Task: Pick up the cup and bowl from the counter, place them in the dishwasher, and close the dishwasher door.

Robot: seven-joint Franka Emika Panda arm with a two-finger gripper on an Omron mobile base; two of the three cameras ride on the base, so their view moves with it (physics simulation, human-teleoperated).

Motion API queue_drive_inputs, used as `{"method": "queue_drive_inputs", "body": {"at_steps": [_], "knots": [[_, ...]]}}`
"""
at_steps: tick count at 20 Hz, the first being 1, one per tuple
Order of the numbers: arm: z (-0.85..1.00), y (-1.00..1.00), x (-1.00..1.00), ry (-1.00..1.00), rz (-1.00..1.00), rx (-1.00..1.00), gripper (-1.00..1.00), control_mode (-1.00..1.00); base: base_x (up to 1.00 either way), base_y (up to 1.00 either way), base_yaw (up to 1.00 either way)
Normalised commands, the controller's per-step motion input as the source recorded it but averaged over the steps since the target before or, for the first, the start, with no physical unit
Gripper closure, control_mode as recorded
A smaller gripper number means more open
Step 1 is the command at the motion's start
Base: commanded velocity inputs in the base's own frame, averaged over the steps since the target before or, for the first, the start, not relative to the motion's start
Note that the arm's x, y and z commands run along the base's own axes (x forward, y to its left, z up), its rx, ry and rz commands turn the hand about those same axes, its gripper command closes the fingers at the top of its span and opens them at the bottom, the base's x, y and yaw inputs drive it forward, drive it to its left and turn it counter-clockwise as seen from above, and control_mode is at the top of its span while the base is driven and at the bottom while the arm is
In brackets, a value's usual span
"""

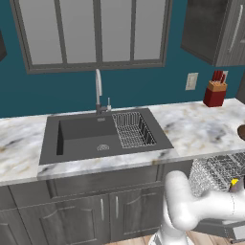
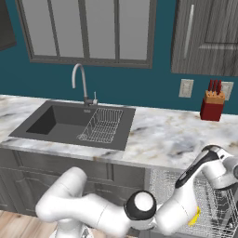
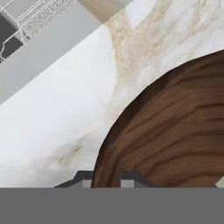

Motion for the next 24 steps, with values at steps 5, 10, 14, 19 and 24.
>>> {"method": "queue_drive_inputs", "body": {"at_steps": [5, 10, 14, 19, 24], "knots": [[0.01, 0.00, -0.56, -0.12, 0.01, 0.00, 1.00, -1.00, 0.00, 0.00, 0.00], [-0.01, 0.00, -0.43, -0.04, 0.04, 0.00, 1.00, -1.00, 0.00, 0.00, 0.00], [-0.14, 0.00, -0.30, 0.00, 0.04, 0.00, 1.00, -1.00, 0.00, 0.00, 0.00], [-0.19, 0.00, -0.17, 0.00, 0.03, 0.00, 1.00, -1.00, 0.00, 0.00, 0.00], [-0.33, 0.01, -0.04, 0.00, 0.04, 0.00, 1.00, -1.00, 0.00, 0.00, 0.00]]}}
